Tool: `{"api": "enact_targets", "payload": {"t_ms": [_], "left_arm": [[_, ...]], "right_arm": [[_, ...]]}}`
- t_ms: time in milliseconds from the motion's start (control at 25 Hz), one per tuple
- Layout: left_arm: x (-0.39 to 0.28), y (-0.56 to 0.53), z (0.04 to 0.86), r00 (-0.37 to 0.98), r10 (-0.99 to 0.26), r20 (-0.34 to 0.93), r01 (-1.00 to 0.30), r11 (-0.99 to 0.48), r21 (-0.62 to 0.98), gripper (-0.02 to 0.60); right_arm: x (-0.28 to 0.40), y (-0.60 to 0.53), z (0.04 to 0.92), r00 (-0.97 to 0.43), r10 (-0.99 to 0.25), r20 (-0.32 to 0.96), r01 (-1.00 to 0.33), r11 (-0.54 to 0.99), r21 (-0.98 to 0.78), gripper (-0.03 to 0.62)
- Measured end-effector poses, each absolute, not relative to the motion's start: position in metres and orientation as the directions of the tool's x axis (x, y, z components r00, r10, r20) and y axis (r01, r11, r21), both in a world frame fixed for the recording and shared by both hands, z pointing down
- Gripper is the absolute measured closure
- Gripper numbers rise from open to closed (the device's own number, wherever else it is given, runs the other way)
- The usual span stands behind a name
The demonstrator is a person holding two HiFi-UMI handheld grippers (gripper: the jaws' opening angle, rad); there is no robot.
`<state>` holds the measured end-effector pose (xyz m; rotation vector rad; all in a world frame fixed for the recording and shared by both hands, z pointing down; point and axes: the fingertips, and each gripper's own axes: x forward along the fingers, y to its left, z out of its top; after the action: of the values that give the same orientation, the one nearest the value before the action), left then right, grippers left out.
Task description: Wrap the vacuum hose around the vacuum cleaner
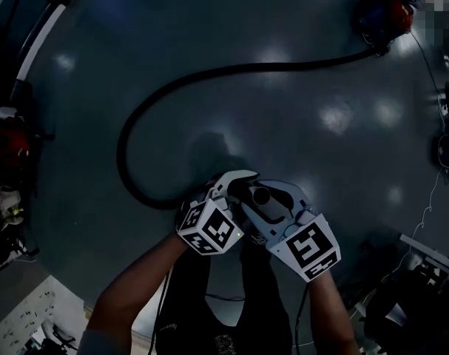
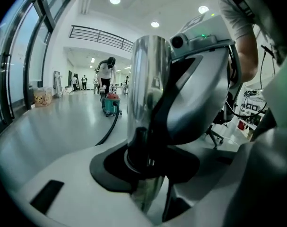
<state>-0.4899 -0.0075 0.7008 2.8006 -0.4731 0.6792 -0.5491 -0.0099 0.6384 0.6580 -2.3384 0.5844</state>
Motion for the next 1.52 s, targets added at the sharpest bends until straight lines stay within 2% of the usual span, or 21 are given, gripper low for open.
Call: {"api": "enact_targets", "payload": {"t_ms": [200,480,720,920,1520], "left_arm": [[-0.543,-0.015,0.687,0.866,-0.232,0.444,-0.343,-0.921,0.187,0.407],[-0.585,-0.026,0.665,0.876,-0.269,0.4,-0.369,-0.908,0.198,0.408],[-0.595,-0.033,0.631,0.881,-0.307,0.36,-0.393,-0.899,0.195,0.408],[-0.594,-0.05,0.584,0.87,-0.364,0.334,-0.439,-0.88,0.183,0.408],[-0.586,-0.081,0.371,0.815,-0.527,0.242,-0.573,-0.797,0.19,0.408]], "right_arm": [[-0.605,-0.019,0.62,-0.686,-0.323,0.652,-0.574,0.791,-0.211,0.43],[-0.628,-0.029,0.588,-0.752,-0.375,0.542,-0.576,0.773,-0.264,0.388],[-0.608,-0.03,0.553,-0.77,-0.457,0.445,-0.619,0.705,-0.346,0.388],[-0.565,-0.039,0.522,-0.736,-0.503,0.454,-0.664,0.669,-0.335,0.388],[-0.527,-0.041,0.39,-0.761,-0.477,0.441,-0.609,0.759,-0.23,0.388]]}}
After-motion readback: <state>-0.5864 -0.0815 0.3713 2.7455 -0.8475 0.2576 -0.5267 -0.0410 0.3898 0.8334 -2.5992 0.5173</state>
